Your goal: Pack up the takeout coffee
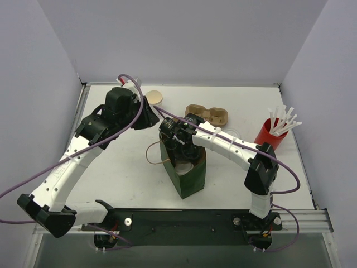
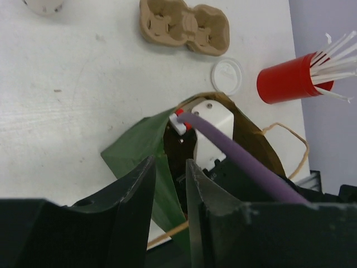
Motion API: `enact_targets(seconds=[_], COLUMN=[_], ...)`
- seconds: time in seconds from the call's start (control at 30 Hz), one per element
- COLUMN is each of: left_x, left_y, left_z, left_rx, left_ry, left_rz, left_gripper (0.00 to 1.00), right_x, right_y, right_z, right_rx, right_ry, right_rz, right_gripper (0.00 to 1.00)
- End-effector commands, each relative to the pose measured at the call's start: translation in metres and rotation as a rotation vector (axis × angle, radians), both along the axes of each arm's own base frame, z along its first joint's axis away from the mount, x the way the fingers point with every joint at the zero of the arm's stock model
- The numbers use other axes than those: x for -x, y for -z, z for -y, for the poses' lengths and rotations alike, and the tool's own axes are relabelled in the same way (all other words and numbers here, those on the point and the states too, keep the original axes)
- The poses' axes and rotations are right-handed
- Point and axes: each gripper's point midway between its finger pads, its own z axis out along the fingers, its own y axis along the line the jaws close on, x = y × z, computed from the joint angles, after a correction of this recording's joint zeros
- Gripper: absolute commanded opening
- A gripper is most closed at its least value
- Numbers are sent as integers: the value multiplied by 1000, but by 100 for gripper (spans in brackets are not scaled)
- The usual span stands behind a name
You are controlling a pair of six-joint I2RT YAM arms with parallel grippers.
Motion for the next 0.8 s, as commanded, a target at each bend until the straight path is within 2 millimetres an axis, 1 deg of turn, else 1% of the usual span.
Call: enact_targets(seconds=[0.0, 0.03, 0.07, 0.1, 0.17, 0.2, 0.3, 0.33, 0.4, 0.43, 0.53, 0.6, 0.77], left_x=[49, 55, 65, 74, 88, 97, 106, 111, 113, 121, 117, 115, 104], left_y=[-11, -11, -5, -8, -3, -3, -7, -6, 0, 4, 13, 26, 35], left_z=[5, 4, 1, 1, -4, -2, 8, 16, 23, 28, 31, 32, 37], left_rx=[102, 101, 87, 93, 82, 103, 141, 143, 115, 91, 40, 0, -24], left_ry=[59, 63, 60, 61, 49, 53, 83, 105, 113, 130, 106, 88, 48], left_rz=[-149, -164, -205, -221, -258, -272, -279, -283, -299, -311, -301, -310, -278], left_gripper=[36, 36, 36, 34, 33, 33, 35, 35, 35, 35, 35, 35, 38], right_x=[-5, -6, -6, -7, -7, -8, -8, -8, -8, -8, -7, -6, -4], right_y=[-14, -14, -15, -16, -16, -17, -17, -16, -16, -16, -15, -13, -12], right_z=[12, 13, 13, 13, 13, 12, 11, 12, 12, 11, 13, 15, 18], right_rx=[36, 35, 32, 25, 18, 11, 1, 1, -2, -5, -8, -6, -14], right_ry=[40, 45, 50, 53, 62, 65, 73, 77, 81, 81, 89, 92, 104], right_rz=[46, 48, 48, 50, 51, 54, 55, 56, 54, 56, 55, 53, 51], right_gripper=[31, 31, 31, 31, 31, 31, 31, 31, 31, 31, 31, 31, 31])
